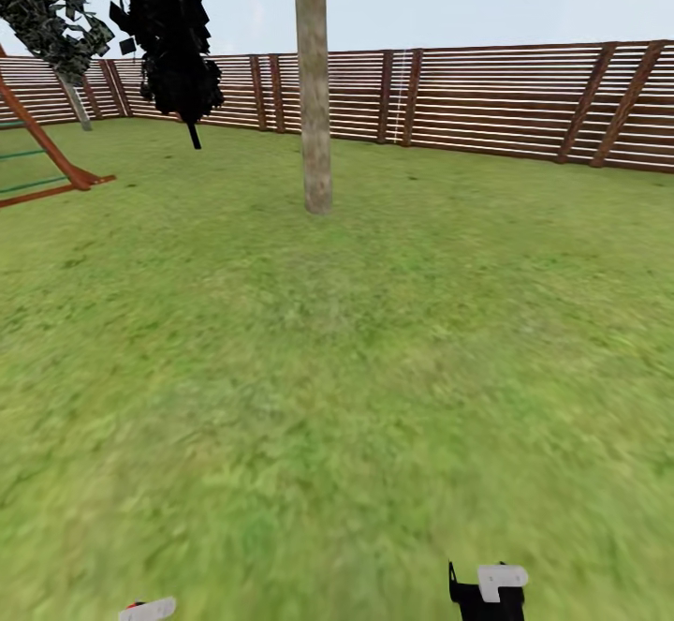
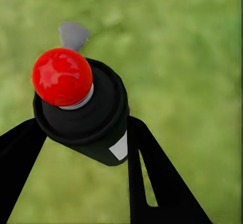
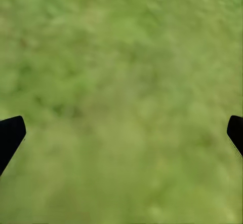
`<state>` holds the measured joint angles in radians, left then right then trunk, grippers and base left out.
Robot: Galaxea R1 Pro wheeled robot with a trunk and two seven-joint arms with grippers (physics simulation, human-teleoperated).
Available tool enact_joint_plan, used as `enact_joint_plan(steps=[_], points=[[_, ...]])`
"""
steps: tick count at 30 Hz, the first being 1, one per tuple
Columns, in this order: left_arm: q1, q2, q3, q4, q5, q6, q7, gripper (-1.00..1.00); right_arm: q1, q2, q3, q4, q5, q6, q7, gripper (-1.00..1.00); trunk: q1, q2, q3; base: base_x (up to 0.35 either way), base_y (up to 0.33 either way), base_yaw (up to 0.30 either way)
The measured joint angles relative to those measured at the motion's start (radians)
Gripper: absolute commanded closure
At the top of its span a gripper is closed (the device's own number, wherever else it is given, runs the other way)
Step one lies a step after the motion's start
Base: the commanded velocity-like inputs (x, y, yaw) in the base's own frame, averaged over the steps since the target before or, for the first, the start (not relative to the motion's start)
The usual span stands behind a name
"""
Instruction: In the garden, pick up the pesticide atomizer on the floor and spray pesticide onto both trees until each tree trunk is fully covered.
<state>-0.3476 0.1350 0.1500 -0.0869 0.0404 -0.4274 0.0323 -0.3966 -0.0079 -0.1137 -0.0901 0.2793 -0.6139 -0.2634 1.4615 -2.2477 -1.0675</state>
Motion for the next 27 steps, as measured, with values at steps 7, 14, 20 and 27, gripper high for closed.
enact_joint_plan(steps=[7, 14, 20, 27], points=[[0.0, 0.0, 0.0, 0.0, 0.0, 0.0, 0.0, 1.0, 0.0, 0.0, 0.0, 0.0, 0.0, 0.0, 0.001, -1.0, 0.0, 0.0, 0.0, 0.34, 0.0, 0.0], [0.0, 0.0, 0.0, 0.0, 0.0, 0.001, 0.0, 1.0, 0.0, 0.0, 0.0, 0.0, 0.0, 0.0, 0.002, -1.0, 0.0, 0.0, 0.0, 0.34, 0.0, 0.0], [0.0, 0.0, 0.0, 0.0, 0.0, 0.001, 0.0, 1.0, 0.0, 0.0, 0.0, 0.001, 0.0, 0.0, 0.002, -1.0, 0.0, 0.0, 0.0, 0.34, 0.0, 0.0], [0.0, 0.0, 0.0, 0.0, 0.0, 0.001, 0.0, 1.0, 0.0, 0.0, 0.0, 0.001, 0.0, 0.0, 0.002, -1.0, 0.0, 0.0, 0.0, 0.34, 0.0, 0.0]])
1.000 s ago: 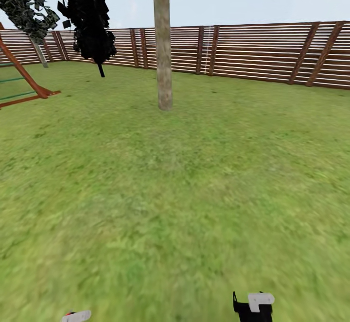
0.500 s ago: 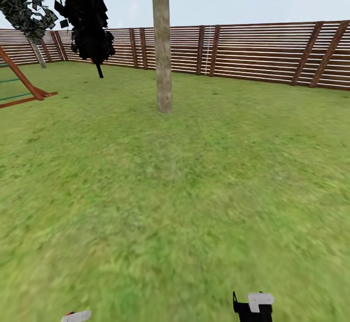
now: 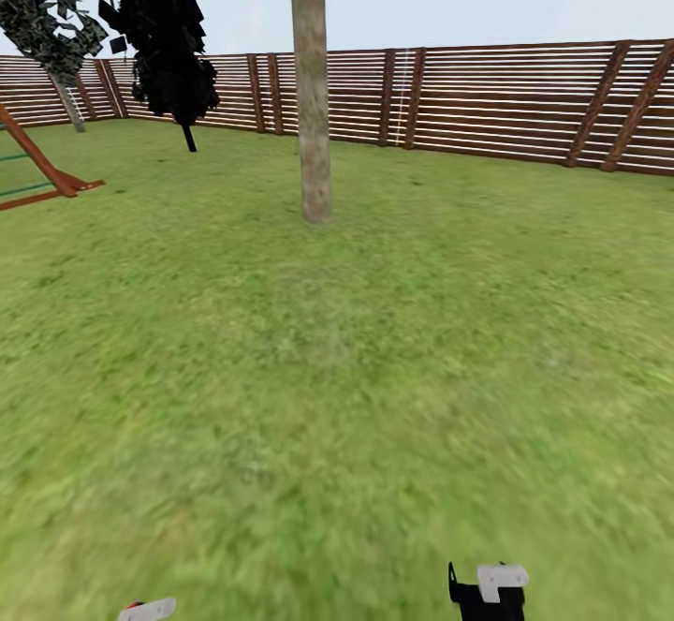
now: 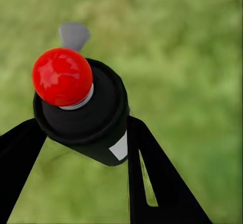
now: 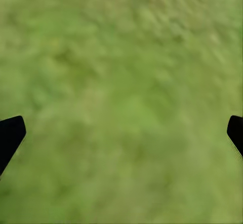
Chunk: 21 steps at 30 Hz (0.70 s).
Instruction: In the garden, pick up the pesticide atomizer on the floor and spray pesticide onto both trees until each tree trunk is fully covered.
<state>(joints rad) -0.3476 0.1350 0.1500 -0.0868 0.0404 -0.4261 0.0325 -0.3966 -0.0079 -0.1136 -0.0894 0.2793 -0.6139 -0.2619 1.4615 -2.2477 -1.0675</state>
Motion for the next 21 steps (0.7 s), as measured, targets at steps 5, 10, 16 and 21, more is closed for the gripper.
enact_joint_plan(steps=[5, 10, 16, 21], points=[[0.0, 0.0, 0.0, 0.0, 0.0, 0.0, 0.0, 1.0, 0.0, 0.0, 0.0, 0.0, 0.0, 0.0, 0.0, -1.0, 0.0, 0.0, 0.0, 0.34, 0.0, 0.0], [0.0, 0.0, 0.0, 0.0, 0.0, 0.0, 0.0, 1.0, 0.0, 0.0, 0.0, 0.0, 0.0, 0.0, 0.0, -1.0, 0.0, 0.0, 0.0, 0.34, 0.0, 0.0], [0.0, 0.0, 0.0, 0.0, 0.0, -0.001, 0.0, 1.0, 0.0, 0.0, 0.0, 0.0, 0.0, 0.0, 0.0, -1.0, 0.0, 0.0, 0.0, 0.34, 0.0, 0.0], [0.0, 0.0, 0.0, 0.0, 0.0, -0.001, 0.0, 1.0, 0.0, 0.0, 0.0, 0.0, 0.0, 0.0, 0.0, -1.0, 0.0, 0.0, 0.0, 0.34, 0.0, 0.0]])
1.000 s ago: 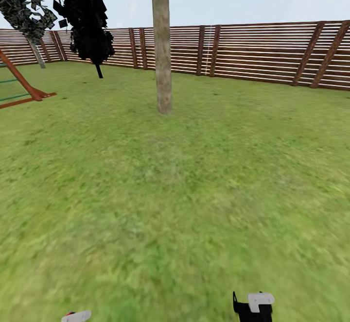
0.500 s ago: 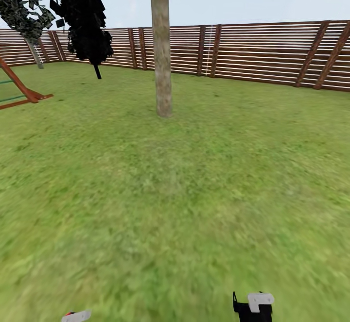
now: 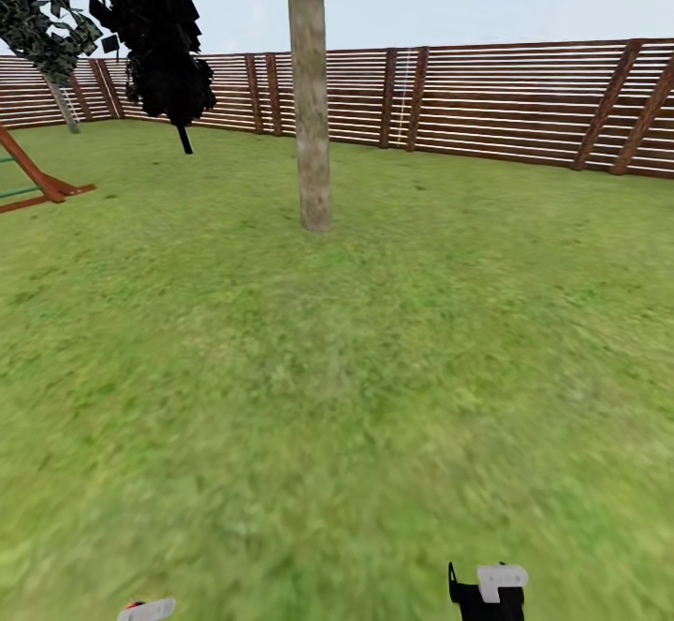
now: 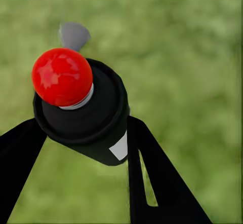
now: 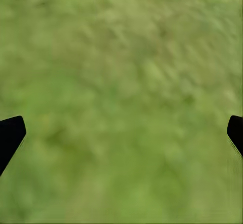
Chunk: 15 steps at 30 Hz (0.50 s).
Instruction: In the garden, pick up the pesticide atomizer on the floor and spray pesticide onto both trees until each tree trunk is fully covered.
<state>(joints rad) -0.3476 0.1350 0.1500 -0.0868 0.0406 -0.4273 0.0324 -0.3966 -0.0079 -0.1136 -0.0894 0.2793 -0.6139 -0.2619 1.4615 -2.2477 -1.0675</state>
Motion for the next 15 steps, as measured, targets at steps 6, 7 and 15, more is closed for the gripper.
enact_joint_plan(steps=[6, 7, 15], points=[[0.0, 0.0, 0.0, 0.0, 0.0, 0.0, 0.0, 1.0, 0.0, 0.0, 0.0, 0.0, 0.0, 0.0, 0.0, -1.0, 0.0, 0.0, 0.0, 0.34, 0.0, 0.0], [0.0, 0.0, 0.0, 0.0, 0.0, 0.0, 0.0, 1.0, 0.0, 0.0, 0.0, 0.0, 0.0, 0.0, 0.0, -1.0, 0.0, 0.0, 0.0, 0.34, 0.0, 0.0], [0.0, 0.0, 0.0, 0.0, 0.0, 0.0, 0.0, 1.0, 0.0, 0.0, 0.0, 0.0, 0.0, 0.0, 0.0, -1.0, 0.0, 0.0, 0.0, 0.34, 0.0, 0.0]])
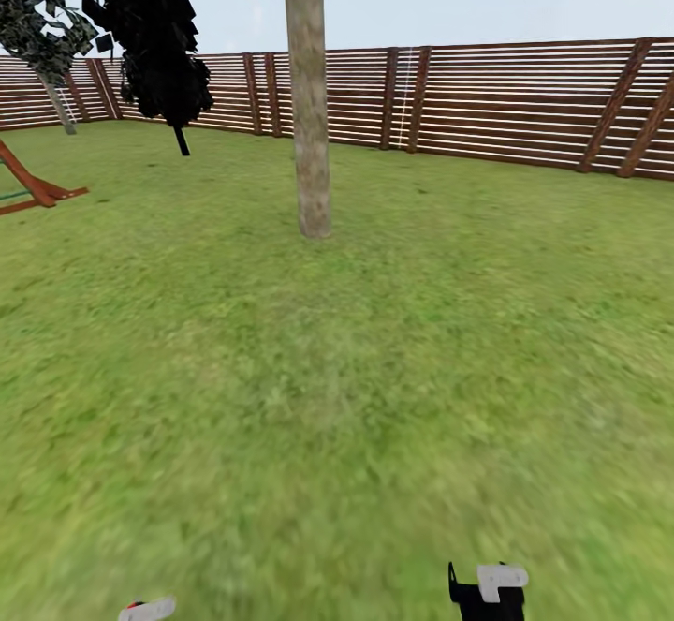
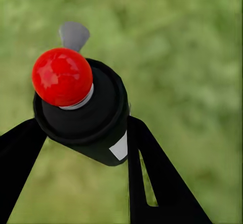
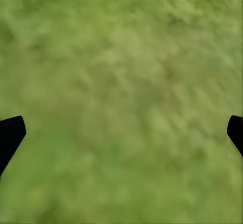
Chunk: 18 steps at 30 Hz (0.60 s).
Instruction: In the garden, pick up the pesticide atomizer on the floor and spray pesticide onto both trees until each tree trunk is fully covered.
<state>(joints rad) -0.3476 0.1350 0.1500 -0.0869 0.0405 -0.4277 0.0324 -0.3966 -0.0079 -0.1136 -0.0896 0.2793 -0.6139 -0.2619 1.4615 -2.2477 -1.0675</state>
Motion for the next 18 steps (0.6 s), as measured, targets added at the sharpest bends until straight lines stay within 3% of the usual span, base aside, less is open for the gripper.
enact_joint_plan(steps=[18], points=[[0.0, 0.0, 0.0, 0.0, 0.0, 0.001, 0.0, 1.0, 0.0, 0.0, 0.0, 0.0, 0.0, 0.0, 0.0, -1.0, 0.0, 0.0, 0.0, 0.34, 0.0, 0.0]])
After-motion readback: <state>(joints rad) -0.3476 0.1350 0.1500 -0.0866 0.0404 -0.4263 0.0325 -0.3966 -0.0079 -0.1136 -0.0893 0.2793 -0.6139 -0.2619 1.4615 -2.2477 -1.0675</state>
